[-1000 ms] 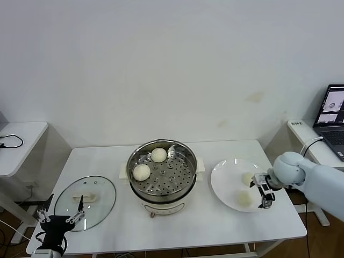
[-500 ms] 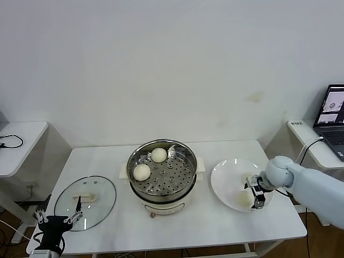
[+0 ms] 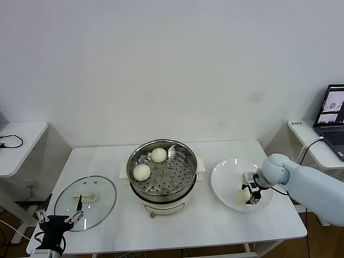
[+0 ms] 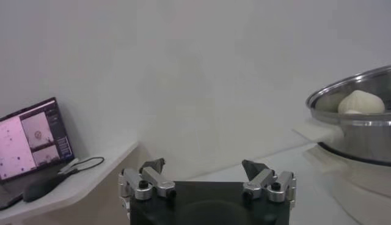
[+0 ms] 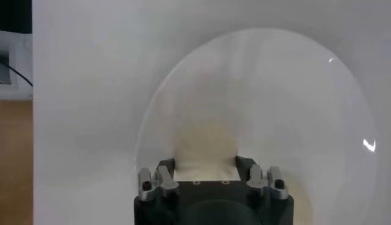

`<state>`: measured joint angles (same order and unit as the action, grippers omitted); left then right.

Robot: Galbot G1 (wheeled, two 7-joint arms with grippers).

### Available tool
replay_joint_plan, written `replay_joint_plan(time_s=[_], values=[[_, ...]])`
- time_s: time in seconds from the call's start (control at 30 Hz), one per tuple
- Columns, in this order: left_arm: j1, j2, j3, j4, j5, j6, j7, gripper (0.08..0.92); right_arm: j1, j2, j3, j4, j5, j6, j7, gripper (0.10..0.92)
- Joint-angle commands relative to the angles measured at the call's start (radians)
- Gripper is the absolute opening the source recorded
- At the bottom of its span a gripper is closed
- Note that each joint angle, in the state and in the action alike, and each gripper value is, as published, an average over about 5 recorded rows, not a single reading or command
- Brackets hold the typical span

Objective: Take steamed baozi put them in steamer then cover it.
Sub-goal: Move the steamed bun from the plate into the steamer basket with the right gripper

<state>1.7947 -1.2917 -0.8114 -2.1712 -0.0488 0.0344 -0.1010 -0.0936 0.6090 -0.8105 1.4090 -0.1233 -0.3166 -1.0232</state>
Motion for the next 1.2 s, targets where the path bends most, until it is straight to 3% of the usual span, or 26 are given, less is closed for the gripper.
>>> replay_joint_plan(time_s=[0.03,0.37,0.73,1.03,1.2], values=[[-0.001,0.002,0.001,0.0,-0.001,0.0,0.0,0.823,0.147,-0.013,-0.027,0.009,0.044,0.002,-0.072,0.628],[-0.008,0.011,0.004,0.003,-0.005,0.0,0.0,0.823,0.416,-0.005,-0.089,0.017,0.146,0.008,-0.123,0.628],[-0.01,0.011,0.003,0.003,-0.008,-0.001,-0.001,0.823,0.718,0.205,-0.306,0.07,0.306,-0.018,-0.071,0.633],[0.003,0.002,-0.017,-0.01,-0.007,0.0,-0.001,0.823,0.707,0.387,-0.352,0.122,0.394,-0.001,0.009,0.636],[0.013,0.006,-0.034,-0.016,-0.01,0.0,-0.001,0.823,0.642,0.478,-0.407,0.084,0.412,0.13,0.072,0.636]])
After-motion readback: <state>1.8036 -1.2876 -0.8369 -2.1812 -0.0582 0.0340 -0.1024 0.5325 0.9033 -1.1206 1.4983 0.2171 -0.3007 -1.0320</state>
